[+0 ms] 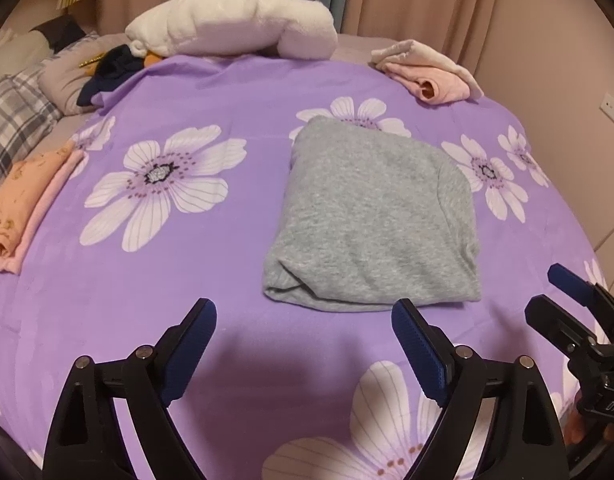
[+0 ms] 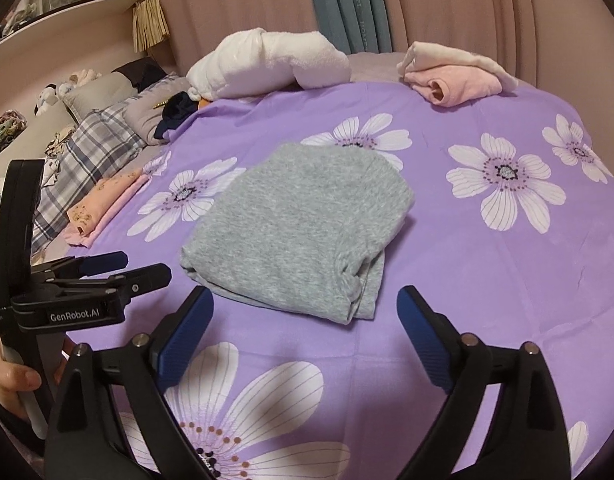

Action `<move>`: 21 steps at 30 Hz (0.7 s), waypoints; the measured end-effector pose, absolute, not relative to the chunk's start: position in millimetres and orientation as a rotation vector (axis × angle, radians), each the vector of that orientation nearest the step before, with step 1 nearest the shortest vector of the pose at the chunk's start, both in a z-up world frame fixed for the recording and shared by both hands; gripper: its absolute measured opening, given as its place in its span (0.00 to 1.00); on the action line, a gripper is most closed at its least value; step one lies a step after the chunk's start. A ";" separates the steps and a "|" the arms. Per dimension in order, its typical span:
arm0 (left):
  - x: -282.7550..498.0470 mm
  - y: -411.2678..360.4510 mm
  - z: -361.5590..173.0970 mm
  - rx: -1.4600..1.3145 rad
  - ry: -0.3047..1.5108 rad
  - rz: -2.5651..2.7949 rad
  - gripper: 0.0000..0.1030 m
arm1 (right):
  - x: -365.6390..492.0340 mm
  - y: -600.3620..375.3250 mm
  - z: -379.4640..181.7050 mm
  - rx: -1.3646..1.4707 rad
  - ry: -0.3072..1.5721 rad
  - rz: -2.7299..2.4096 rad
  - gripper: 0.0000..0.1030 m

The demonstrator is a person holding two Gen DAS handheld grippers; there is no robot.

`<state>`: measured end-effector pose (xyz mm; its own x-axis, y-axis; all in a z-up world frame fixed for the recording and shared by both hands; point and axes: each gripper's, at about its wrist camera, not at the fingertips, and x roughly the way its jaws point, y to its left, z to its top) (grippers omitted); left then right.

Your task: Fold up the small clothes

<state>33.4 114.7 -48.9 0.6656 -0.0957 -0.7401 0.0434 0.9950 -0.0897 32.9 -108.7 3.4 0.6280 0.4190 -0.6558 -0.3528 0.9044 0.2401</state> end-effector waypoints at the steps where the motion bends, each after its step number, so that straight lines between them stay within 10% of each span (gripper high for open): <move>1: 31.9 115.0 -46.8 -0.066 0.837 -0.077 0.87 | 31.7 -108.5 5.9 0.090 0.770 0.443 0.93; 21: 10.7 116.3 -27.6 0.003 0.830 0.030 0.98 | 19.7 -112.6 22.2 0.100 0.774 0.419 1.00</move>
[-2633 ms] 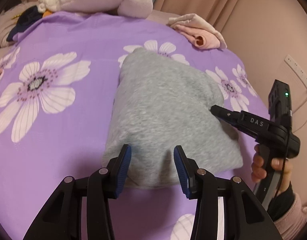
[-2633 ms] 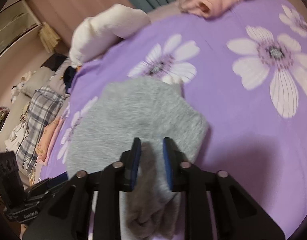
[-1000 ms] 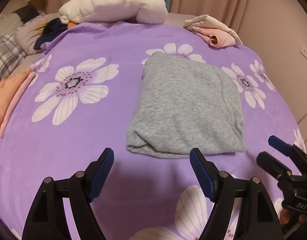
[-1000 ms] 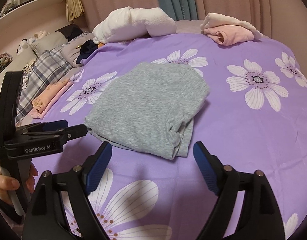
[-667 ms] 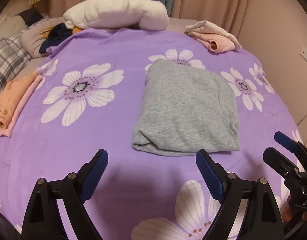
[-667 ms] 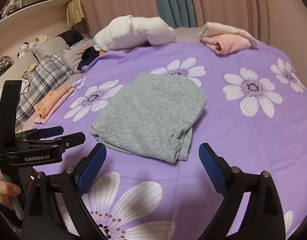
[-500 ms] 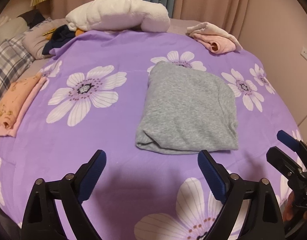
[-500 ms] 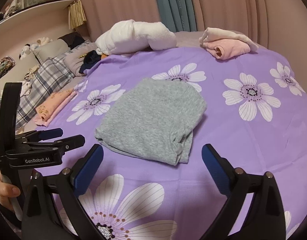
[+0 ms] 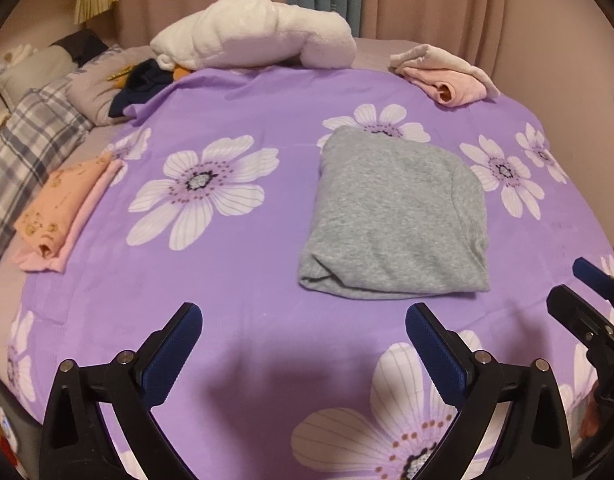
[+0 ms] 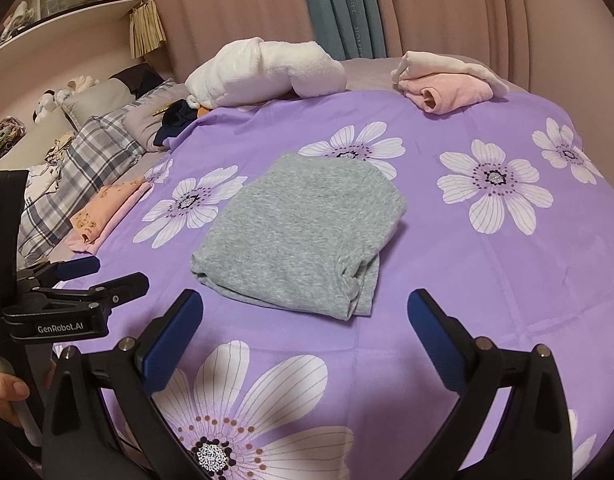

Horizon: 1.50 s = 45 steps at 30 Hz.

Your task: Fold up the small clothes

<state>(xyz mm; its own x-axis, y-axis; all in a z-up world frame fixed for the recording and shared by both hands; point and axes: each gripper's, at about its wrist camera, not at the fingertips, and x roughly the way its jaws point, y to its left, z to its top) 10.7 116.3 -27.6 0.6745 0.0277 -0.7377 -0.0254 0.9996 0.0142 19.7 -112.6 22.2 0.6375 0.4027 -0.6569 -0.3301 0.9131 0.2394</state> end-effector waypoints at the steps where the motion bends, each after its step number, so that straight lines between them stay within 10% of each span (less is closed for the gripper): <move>1: 9.8 116.1 -26.1 0.005 0.827 0.034 0.98 | 18.7 -113.0 23.6 0.098 0.769 0.416 1.00; 45: -1.3 102.9 -22.7 -0.008 0.874 0.027 0.99 | 18.0 -109.7 32.9 0.074 0.767 0.389 1.00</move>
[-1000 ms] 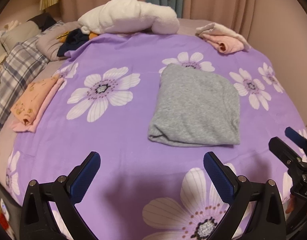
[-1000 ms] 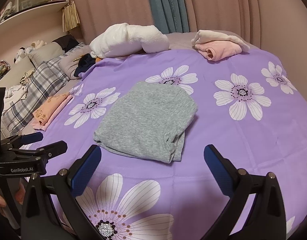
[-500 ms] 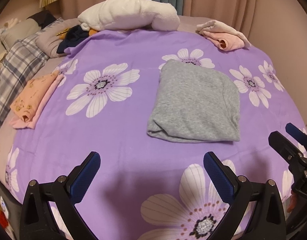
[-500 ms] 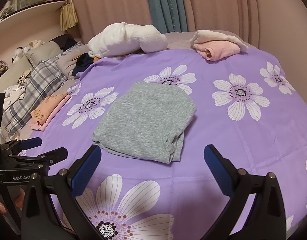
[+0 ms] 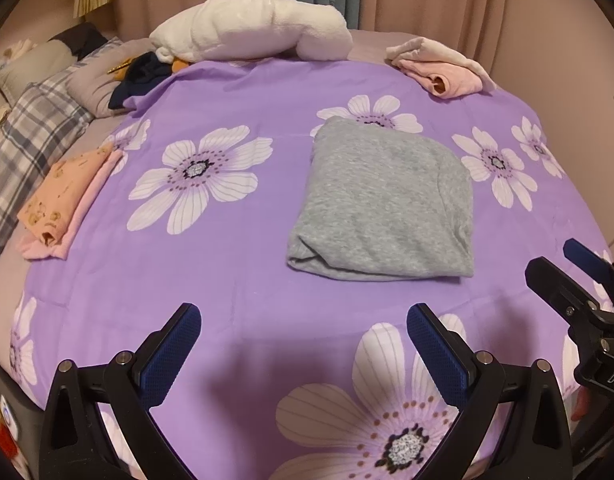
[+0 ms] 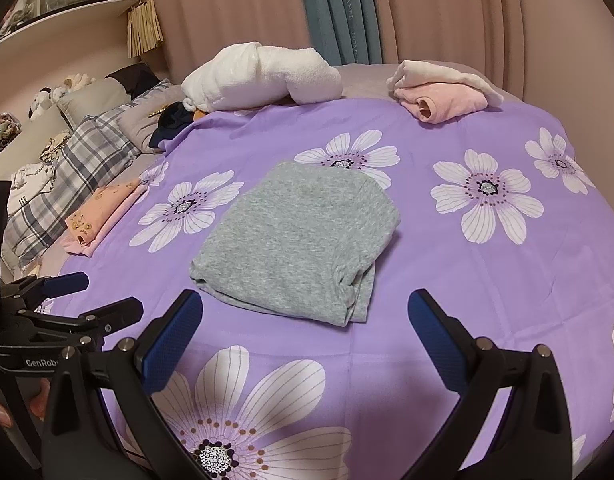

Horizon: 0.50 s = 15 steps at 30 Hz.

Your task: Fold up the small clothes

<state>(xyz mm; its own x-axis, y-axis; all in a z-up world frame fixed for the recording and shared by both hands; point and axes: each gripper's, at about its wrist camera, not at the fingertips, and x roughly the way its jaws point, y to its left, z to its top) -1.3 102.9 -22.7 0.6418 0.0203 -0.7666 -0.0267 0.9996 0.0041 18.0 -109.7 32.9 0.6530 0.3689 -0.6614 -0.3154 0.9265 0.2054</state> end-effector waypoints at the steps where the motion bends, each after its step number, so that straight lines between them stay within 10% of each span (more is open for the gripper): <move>1: -1.6 102.6 -22.5 -0.006 0.873 0.027 0.99 | 17.7 -109.4 32.7 0.074 0.766 0.388 1.00; 15: -1.3 100.4 -21.5 -0.001 0.871 0.025 0.99 | 19.7 -112.3 32.0 0.078 0.767 0.387 1.00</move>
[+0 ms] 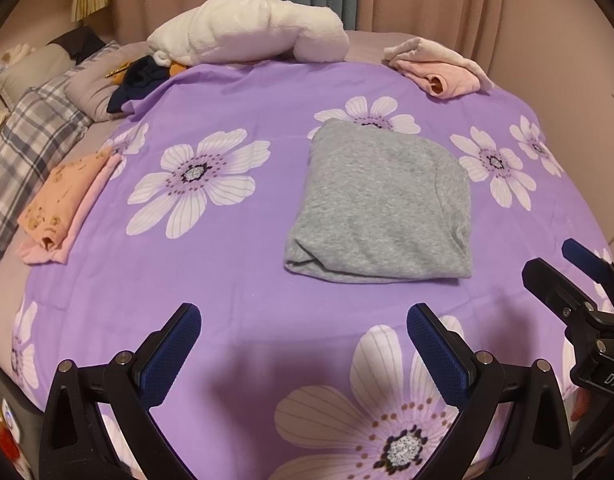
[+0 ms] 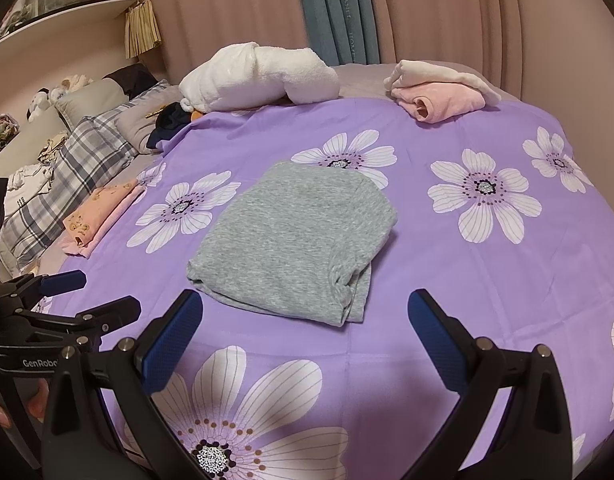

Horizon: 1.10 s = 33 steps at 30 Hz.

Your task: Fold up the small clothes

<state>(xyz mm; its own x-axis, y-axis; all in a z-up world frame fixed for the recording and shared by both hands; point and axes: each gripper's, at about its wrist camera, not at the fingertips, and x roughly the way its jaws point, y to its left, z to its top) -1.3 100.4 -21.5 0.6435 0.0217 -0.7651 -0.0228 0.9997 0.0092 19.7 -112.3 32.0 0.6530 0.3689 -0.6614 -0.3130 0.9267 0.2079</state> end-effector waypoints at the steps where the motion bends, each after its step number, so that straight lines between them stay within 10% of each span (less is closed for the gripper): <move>1: -0.9 99.9 -20.9 0.001 0.871 0.026 0.99 | 19.6 -112.2 32.0 0.077 0.767 0.387 1.00; 33: 6.5 98.9 -19.8 -0.004 0.865 0.019 0.99 | 20.4 -110.2 29.5 0.077 0.775 0.386 1.00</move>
